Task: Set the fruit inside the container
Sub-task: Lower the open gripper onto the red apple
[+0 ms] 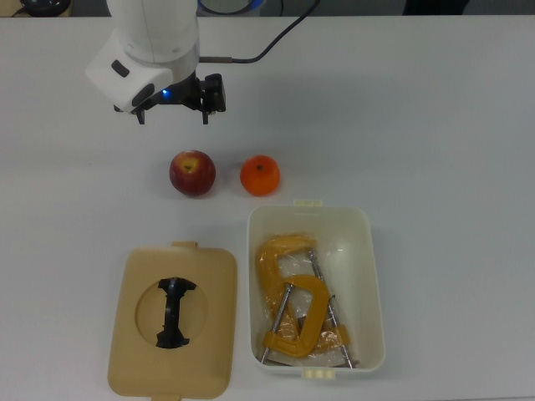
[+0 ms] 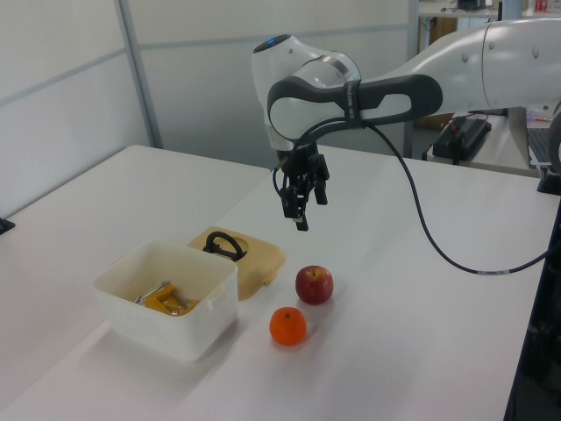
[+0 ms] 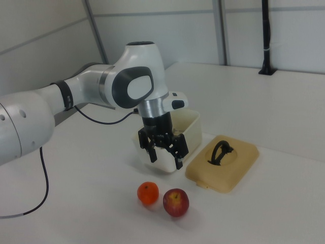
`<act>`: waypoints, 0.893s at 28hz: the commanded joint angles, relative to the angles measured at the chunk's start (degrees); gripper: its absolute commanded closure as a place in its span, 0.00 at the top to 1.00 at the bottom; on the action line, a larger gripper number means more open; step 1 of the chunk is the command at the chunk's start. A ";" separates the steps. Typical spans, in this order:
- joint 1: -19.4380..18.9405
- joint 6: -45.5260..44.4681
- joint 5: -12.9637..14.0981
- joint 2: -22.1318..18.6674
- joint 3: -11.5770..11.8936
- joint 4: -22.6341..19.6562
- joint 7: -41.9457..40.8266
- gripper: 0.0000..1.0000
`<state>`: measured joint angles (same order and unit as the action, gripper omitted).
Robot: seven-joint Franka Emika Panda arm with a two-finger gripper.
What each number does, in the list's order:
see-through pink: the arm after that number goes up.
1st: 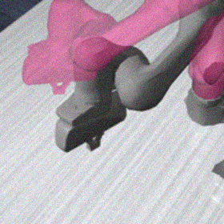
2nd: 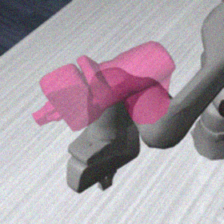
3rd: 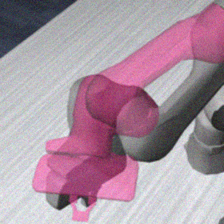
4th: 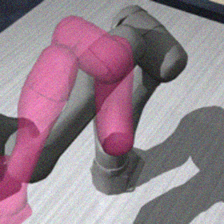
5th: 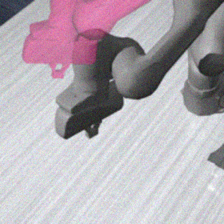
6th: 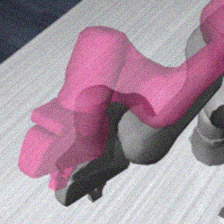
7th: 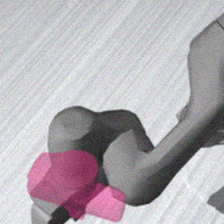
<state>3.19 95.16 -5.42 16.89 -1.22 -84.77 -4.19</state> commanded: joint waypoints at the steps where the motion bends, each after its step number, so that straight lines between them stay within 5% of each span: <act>1: -0.11 0.98 -0.11 -7.68 0.78 -8.40 -2.82 1.00; 13: -0.38 7.31 0.41 -15.75 0.26 -21.48 -4.94 1.00; 19: -1.61 15.91 0.68 -13.82 -0.97 -26.32 -5.65 1.00; 25: -1.35 22.16 0.24 -9.25 -1.24 -26.59 -5.65 1.00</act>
<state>1.91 112.84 -5.39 5.05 -2.71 -110.47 -8.61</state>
